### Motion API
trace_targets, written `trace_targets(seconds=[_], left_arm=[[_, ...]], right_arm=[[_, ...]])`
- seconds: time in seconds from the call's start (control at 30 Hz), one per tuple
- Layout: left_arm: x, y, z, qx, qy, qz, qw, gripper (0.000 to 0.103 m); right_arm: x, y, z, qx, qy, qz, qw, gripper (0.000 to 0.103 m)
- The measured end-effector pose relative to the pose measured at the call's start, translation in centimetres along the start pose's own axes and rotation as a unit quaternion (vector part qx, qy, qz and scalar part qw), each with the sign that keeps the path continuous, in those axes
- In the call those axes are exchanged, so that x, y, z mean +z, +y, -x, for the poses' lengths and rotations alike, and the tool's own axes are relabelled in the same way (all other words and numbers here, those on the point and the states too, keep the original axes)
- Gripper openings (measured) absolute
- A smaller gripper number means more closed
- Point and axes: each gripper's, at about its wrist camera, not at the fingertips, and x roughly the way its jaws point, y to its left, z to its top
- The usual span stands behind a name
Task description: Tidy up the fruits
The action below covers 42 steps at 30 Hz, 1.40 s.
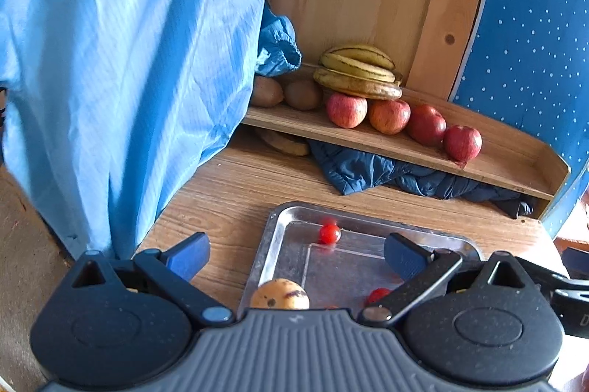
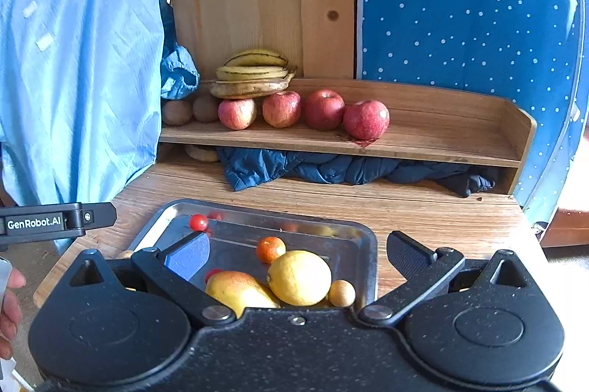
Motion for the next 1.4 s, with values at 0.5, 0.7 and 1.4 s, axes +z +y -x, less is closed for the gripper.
trace_targets(seconds=[0.5,0.7,1.4], left_arm=[[-3.3,-2.6,5.5,0.043,-0.025,0.006,0.9987,0.102],[-4.4,-2.8,7.1,0.046,-0.025,0.005,0.9986,0.102],[-7.9,0.7,10.0,0.027,-0.001,0.000,0.9996,0.102]], right_arm=[[-2.2,-2.5,4.6,0.036,-0.010,0.007,0.999,0.102],[-3.3,-2.3,5.9,0.045,-0.001,0.002,0.999,0.102],[-6.8,1.4,8.9,-0.001,0.029,-0.021,0.999,0.102]])
